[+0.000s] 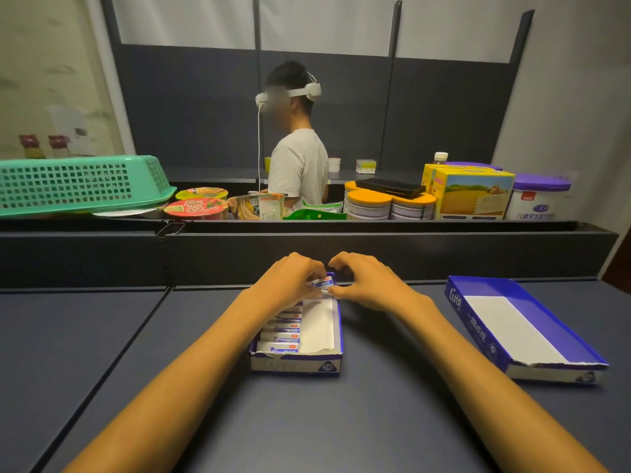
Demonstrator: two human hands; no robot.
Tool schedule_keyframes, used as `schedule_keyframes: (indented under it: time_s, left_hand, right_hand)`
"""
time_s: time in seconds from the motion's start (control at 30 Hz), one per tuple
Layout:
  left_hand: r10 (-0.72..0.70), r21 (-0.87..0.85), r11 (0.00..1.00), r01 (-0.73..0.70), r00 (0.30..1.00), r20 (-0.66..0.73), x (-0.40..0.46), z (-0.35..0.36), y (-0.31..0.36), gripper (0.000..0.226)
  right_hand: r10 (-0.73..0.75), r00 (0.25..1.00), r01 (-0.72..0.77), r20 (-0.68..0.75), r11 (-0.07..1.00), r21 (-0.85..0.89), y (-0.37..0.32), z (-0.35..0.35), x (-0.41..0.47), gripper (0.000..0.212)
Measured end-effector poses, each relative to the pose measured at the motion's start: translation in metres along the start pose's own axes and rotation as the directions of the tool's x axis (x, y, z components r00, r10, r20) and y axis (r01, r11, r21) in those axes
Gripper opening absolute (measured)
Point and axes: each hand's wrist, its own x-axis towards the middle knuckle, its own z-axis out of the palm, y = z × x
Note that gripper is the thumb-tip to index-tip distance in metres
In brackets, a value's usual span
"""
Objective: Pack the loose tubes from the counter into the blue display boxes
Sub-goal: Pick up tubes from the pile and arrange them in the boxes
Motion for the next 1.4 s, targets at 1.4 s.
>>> schedule_keyframes:
  time_s: [1.4]
  left_hand:
    - [-0.078, 0.029, 0.996, 0.081, 0.992, -0.101, -0.006, -0.017, -0.011, 0.021]
  right_hand:
    - [-0.002, 1.0, 0.002, -0.02, 1.0, 0.018, 0.001, -0.001, -0.004, 0.053]
